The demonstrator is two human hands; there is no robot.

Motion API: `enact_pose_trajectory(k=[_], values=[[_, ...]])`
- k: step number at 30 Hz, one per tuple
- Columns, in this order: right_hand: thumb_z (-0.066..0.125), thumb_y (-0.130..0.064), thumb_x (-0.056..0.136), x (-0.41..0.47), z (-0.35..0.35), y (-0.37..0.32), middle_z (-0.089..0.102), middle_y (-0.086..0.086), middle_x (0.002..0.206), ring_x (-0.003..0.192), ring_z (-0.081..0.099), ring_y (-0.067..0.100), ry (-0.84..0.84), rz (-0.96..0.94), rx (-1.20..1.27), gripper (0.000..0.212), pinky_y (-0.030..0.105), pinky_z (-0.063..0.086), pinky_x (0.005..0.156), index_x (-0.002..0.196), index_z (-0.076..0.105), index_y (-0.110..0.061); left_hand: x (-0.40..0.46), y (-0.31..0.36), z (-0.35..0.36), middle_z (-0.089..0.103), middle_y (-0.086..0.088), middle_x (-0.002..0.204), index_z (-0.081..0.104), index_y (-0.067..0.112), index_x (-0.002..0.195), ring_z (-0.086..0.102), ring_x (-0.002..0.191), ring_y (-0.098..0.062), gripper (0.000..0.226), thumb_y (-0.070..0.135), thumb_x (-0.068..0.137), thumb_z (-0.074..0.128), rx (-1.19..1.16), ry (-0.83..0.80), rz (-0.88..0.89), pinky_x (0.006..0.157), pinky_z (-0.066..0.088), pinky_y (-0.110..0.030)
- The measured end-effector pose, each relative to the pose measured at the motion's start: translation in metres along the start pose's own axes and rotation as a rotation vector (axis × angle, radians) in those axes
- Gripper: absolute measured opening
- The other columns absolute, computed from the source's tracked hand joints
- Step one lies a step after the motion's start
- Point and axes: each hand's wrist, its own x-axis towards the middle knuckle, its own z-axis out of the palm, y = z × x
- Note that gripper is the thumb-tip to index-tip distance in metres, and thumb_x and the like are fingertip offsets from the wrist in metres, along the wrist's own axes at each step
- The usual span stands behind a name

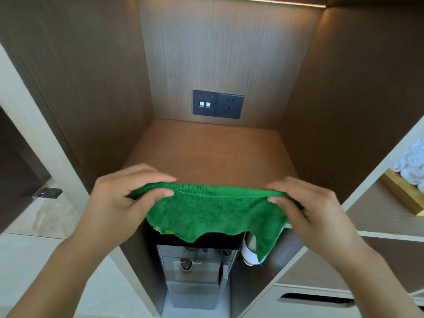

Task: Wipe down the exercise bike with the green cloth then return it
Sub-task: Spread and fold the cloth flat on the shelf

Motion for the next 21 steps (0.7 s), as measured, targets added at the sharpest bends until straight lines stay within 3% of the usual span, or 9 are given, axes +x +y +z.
enact_pose_trajectory(k=[4, 6, 8, 10, 12, 13, 16, 18, 21], values=[[0.068, -0.017, 0.103, 0.018, -0.027, -0.011, 0.076, -0.012, 0.101, 0.093, 0.074, 0.013, 0.003, 0.026, 0.129, 0.013, 0.016, 0.052, 0.075, 0.109, 0.078, -0.023, 0.015, 0.004, -0.034, 0.077, 0.011, 0.113, 0.079, 0.037, 0.113, 0.076, 0.101, -0.013, 0.022, 0.043, 0.092, 0.073, -0.154, 0.026, -0.058, 0.074, 0.065, -0.028], [0.069, -0.021, 0.1, 0.036, -0.024, -0.006, 0.076, -0.017, 0.104, 0.098, 0.074, 0.008, 0.03, 0.04, 0.112, 0.013, 0.015, 0.053, 0.079, 0.109, 0.078, -0.025, 0.033, -0.005, -0.034, 0.078, 0.015, 0.113, 0.078, 0.042, 0.112, 0.076, 0.101, -0.007, 0.021, 0.045, 0.092, 0.076, -0.137, 0.027, -0.069, 0.075, 0.064, -0.025], [0.071, -0.016, 0.099, 0.06, -0.012, 0.007, 0.077, -0.015, 0.104, 0.1, 0.072, 0.006, 0.035, 0.077, 0.091, 0.012, 0.021, 0.055, 0.086, 0.107, 0.078, -0.021, 0.058, -0.024, -0.021, 0.078, 0.019, 0.109, 0.078, 0.045, 0.107, 0.074, 0.102, -0.001, 0.021, 0.032, 0.091, 0.082, -0.109, 0.015, -0.057, 0.086, 0.06, -0.02], [0.072, -0.009, 0.098, 0.083, 0.003, 0.025, 0.077, -0.004, 0.114, 0.109, 0.071, 0.014, -0.028, 0.178, -0.03, 0.019, 0.031, 0.054, 0.099, 0.115, 0.077, -0.014, 0.08, -0.048, -0.004, 0.078, 0.016, 0.107, 0.077, 0.04, 0.107, 0.073, 0.103, -0.002, 0.033, 0.012, 0.089, 0.083, -0.025, -0.018, -0.096, 0.098, 0.058, -0.029], [0.071, -0.008, 0.098, 0.091, 0.018, 0.033, 0.07, 0.006, 0.132, 0.127, 0.063, 0.027, -0.147, 0.272, -0.25, 0.035, 0.041, 0.049, 0.109, 0.132, 0.071, -0.013, 0.089, -0.064, 0.014, 0.075, 0.009, 0.113, 0.077, 0.029, 0.115, 0.071, 0.106, -0.009, 0.039, 0.002, 0.088, 0.08, 0.137, -0.069, -0.111, 0.102, 0.056, -0.039], [0.069, -0.011, 0.098, 0.089, 0.026, 0.032, 0.066, 0.007, 0.137, 0.133, 0.059, 0.029, -0.171, 0.273, -0.297, 0.039, 0.045, 0.047, 0.111, 0.137, 0.067, -0.015, 0.088, -0.069, 0.02, 0.073, 0.011, 0.115, 0.076, 0.029, 0.119, 0.069, 0.108, -0.007, 0.039, 0.004, 0.089, 0.078, 0.171, -0.094, -0.086, 0.105, 0.054, -0.036], [0.066, -0.022, 0.101, 0.069, 0.057, 0.017, 0.066, 0.0, 0.136, 0.131, 0.059, 0.023, -0.183, 0.199, -0.169, 0.033, 0.042, 0.049, 0.109, 0.134, 0.068, -0.024, 0.071, -0.075, 0.041, 0.071, 0.018, 0.124, 0.074, 0.036, 0.121, 0.064, 0.121, 0.001, 0.034, 0.018, 0.093, 0.076, 0.121, -0.277, 0.002, 0.112, 0.046, -0.023], [0.061, -0.027, 0.104, 0.056, 0.082, 0.01, 0.063, -0.006, 0.137, 0.127, 0.059, 0.02, -0.281, 0.164, -0.163, 0.034, 0.04, 0.048, 0.108, 0.137, 0.066, -0.025, 0.061, -0.081, 0.055, 0.07, 0.008, 0.134, 0.076, 0.029, 0.124, 0.062, 0.129, -0.009, 0.03, 0.017, 0.096, 0.075, 0.157, -0.418, -0.017, 0.118, 0.041, -0.029], [0.052, -0.024, 0.109, 0.048, 0.103, 0.016, 0.049, -0.01, 0.156, 0.143, 0.044, 0.017, -0.411, 0.18, -0.238, 0.044, 0.039, 0.037, 0.116, 0.152, 0.055, -0.027, 0.052, -0.088, 0.059, 0.059, 0.006, 0.15, 0.072, 0.027, 0.134, 0.051, 0.143, -0.015, 0.033, 0.017, 0.104, 0.064, 0.206, -0.483, -0.128, 0.124, 0.032, -0.032]])
